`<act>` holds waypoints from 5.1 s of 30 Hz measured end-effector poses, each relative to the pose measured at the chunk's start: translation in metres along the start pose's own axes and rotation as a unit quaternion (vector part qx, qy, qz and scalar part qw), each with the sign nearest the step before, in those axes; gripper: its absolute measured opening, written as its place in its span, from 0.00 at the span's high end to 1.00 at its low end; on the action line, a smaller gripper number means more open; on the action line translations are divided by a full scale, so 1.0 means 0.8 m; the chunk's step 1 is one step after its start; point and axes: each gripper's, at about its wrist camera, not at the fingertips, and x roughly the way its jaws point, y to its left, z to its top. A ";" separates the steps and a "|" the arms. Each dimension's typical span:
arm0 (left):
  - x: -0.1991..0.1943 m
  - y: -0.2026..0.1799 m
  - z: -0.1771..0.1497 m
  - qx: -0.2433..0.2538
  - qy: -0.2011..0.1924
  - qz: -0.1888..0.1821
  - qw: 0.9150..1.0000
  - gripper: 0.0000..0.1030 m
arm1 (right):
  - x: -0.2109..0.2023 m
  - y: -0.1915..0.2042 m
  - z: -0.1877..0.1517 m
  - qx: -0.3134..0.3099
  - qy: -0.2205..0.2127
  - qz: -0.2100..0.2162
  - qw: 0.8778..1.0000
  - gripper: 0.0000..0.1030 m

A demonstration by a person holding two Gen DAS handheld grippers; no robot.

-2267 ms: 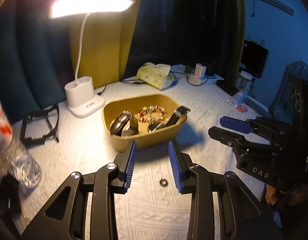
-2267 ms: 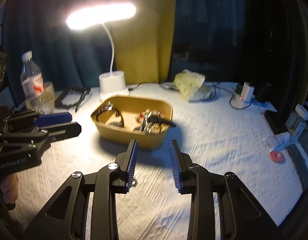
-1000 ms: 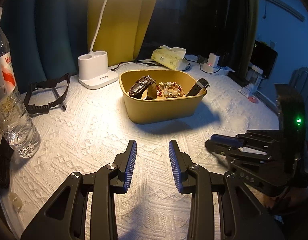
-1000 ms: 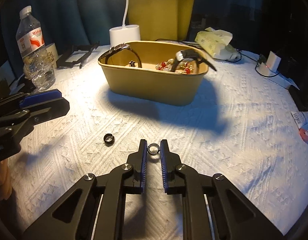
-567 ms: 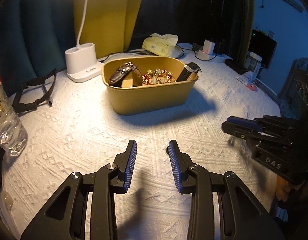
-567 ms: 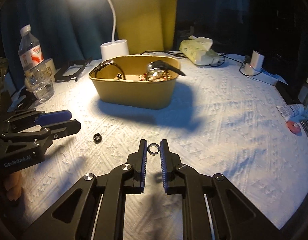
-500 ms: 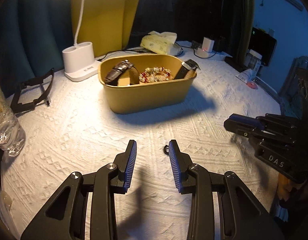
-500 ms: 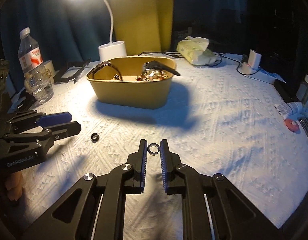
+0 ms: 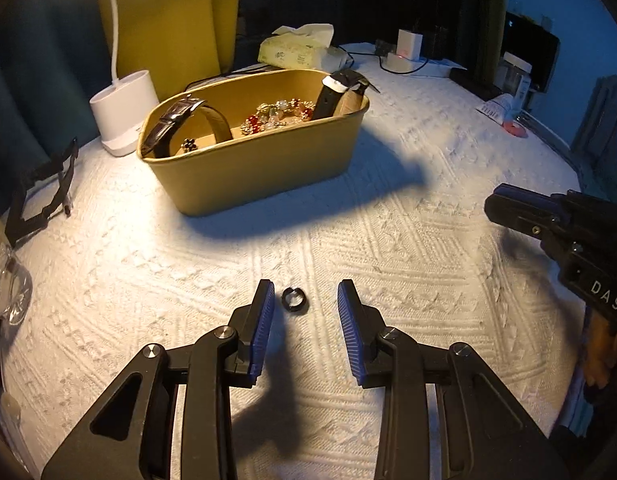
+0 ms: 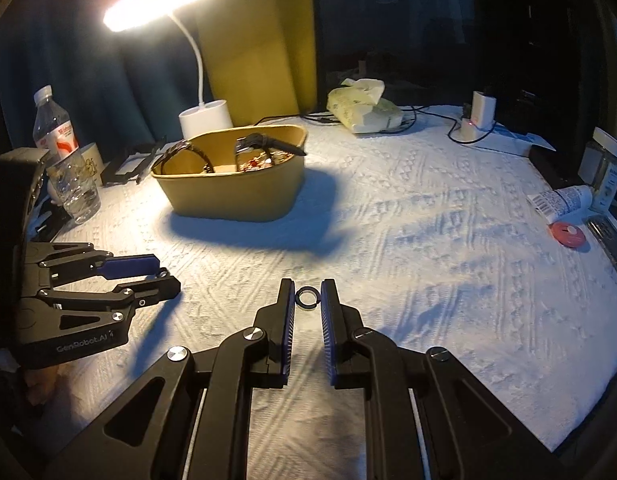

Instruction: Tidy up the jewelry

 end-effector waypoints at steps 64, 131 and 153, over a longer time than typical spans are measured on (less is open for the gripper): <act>-0.044 0.078 0.111 -0.065 -0.122 -0.029 0.990 0.86 | 0.014 0.049 0.149 -0.070 -0.076 0.020 0.994 0.87; -0.077 0.106 0.076 -0.112 -0.137 -0.021 0.984 0.67 | 0.040 0.085 0.116 -0.057 -0.033 0.058 0.996 0.83; -0.142 0.060 0.023 -0.088 -0.164 -0.031 0.982 0.64 | -0.058 0.058 0.061 -0.020 -0.068 0.018 0.997 0.59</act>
